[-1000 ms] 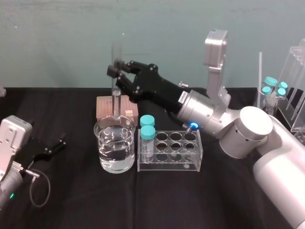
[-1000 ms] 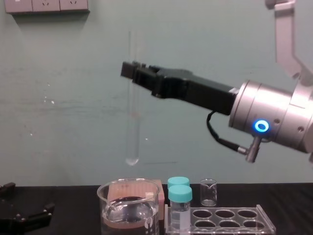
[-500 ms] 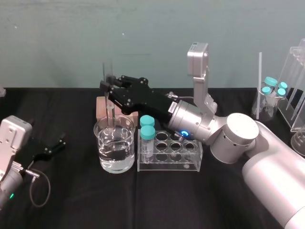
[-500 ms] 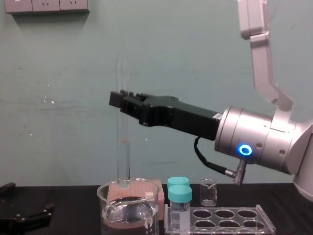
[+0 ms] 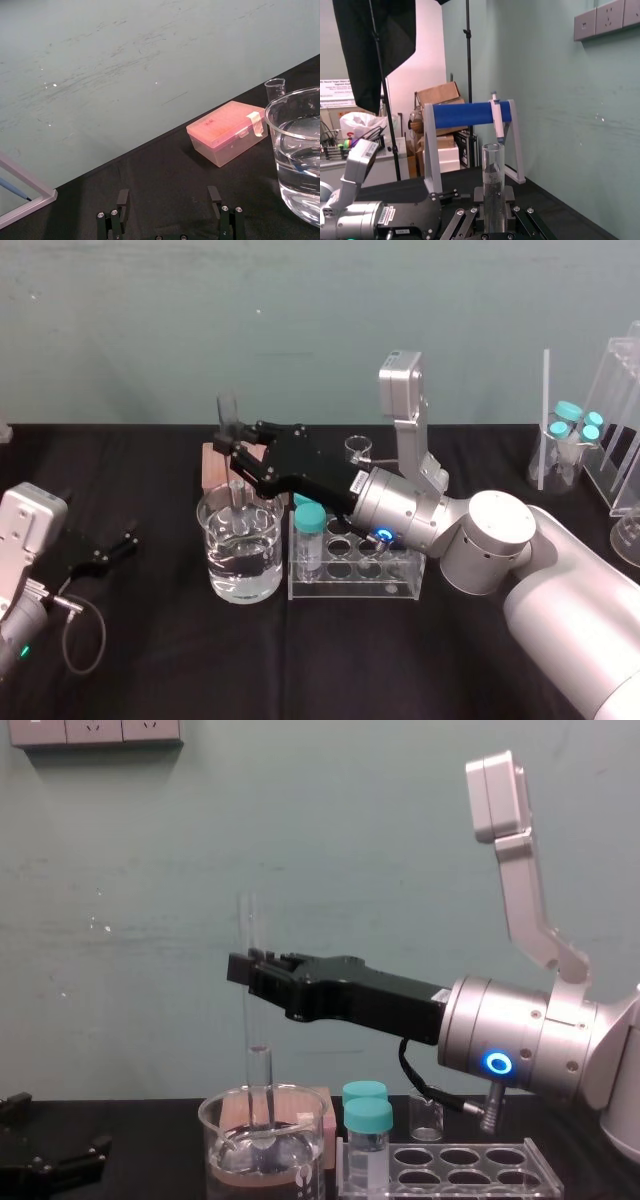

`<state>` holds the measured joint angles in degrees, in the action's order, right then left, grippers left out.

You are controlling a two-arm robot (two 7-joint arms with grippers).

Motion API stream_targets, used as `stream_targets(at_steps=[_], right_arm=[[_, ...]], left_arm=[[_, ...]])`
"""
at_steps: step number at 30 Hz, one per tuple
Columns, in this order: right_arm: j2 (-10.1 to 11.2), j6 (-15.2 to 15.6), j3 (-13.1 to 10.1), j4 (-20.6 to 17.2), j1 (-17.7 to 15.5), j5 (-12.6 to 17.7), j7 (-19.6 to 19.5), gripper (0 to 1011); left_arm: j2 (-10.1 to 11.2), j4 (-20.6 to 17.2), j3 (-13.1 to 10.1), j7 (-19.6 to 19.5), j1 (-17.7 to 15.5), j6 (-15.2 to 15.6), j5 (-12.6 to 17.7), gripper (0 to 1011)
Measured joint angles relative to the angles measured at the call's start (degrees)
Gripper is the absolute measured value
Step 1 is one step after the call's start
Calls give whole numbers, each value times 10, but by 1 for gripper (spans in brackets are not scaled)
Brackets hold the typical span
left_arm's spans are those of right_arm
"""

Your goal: Hold the test tube with one hand and immerse one end into the beaker, then return it to the test tube rack.

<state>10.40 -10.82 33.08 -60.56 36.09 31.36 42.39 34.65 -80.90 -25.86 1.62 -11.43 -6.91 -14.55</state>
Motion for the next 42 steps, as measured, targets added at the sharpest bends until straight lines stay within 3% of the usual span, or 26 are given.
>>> stream_targets(at_steps=[17,42], right_arm=[[-10,3,0,40,6,-16,-1,224],[-9,15,-3,44,1,-21,1,224]], left_arm=[[0,0,0,0,0,0,0,1000],[0,0,0,0,0,0,0,1000]])
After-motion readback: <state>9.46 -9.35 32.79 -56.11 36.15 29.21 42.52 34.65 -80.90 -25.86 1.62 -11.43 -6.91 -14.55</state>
